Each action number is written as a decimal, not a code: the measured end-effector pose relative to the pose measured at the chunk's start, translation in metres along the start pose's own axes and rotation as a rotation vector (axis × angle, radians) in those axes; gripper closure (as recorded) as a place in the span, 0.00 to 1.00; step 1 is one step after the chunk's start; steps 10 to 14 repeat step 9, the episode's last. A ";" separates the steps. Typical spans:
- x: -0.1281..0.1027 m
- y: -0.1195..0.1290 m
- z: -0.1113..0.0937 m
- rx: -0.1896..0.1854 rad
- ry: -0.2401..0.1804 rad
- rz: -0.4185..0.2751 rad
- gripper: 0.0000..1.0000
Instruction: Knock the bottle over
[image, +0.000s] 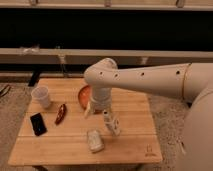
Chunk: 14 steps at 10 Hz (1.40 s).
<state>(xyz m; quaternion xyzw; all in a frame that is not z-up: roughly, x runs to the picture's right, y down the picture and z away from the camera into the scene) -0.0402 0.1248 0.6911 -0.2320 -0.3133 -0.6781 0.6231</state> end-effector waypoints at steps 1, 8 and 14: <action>0.008 -0.014 0.000 0.015 0.001 -0.022 0.20; 0.044 -0.019 -0.005 0.060 0.124 -0.085 0.20; 0.043 -0.020 -0.005 0.061 0.124 -0.087 0.20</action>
